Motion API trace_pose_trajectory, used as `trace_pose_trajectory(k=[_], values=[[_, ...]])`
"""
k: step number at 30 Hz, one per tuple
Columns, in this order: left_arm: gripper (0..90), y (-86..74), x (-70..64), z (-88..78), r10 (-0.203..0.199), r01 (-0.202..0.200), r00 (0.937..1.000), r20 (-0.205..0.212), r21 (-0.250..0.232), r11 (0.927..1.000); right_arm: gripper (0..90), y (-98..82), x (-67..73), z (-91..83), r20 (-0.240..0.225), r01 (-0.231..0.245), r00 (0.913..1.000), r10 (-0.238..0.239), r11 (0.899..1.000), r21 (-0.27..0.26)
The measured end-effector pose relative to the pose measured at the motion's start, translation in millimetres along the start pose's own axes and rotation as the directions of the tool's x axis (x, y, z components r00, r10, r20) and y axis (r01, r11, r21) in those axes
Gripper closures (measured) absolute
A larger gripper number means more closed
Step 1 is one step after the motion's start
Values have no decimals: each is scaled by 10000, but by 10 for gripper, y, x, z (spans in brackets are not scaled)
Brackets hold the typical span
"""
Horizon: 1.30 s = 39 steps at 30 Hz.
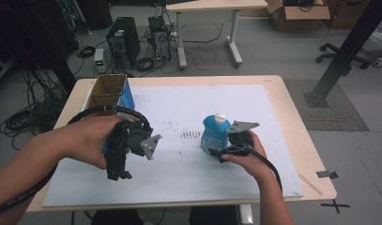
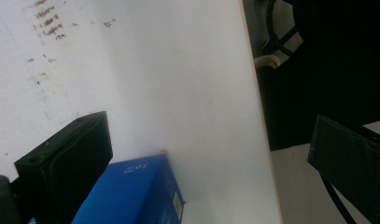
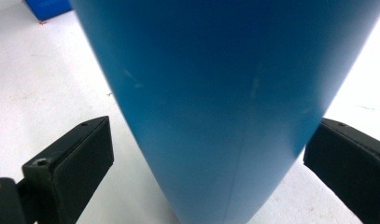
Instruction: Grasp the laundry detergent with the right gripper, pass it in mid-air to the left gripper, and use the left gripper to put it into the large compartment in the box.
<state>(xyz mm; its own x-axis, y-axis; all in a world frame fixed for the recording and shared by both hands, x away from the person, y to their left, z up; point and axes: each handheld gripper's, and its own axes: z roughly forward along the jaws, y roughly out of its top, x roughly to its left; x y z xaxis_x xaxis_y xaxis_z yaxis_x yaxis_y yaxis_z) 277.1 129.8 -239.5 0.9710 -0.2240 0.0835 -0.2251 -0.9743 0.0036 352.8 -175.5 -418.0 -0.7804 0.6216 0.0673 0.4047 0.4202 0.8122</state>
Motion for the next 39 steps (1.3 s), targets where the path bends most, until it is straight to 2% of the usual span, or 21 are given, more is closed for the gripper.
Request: trace_pose_trajectory(k=[12, 16, 39], values=[[2, 30, -9, -6, 86, -86, 10000, -22, 49, 10000, 89, -2, 24, -20, -7, 58, 10000, -58, 9996, -286], [2, 29, -11, 1, 6, -6, 10000, -44, 3, 10000, 104, -9, 28, -22, -48, 81, 10000, -82, 9995, -290], [2, 49, 11, 3, 26, -26, 10000, -43, 68, 10000, 157, -22, 26, -12, -161, 185, 9997, -191, 9992, -346]])
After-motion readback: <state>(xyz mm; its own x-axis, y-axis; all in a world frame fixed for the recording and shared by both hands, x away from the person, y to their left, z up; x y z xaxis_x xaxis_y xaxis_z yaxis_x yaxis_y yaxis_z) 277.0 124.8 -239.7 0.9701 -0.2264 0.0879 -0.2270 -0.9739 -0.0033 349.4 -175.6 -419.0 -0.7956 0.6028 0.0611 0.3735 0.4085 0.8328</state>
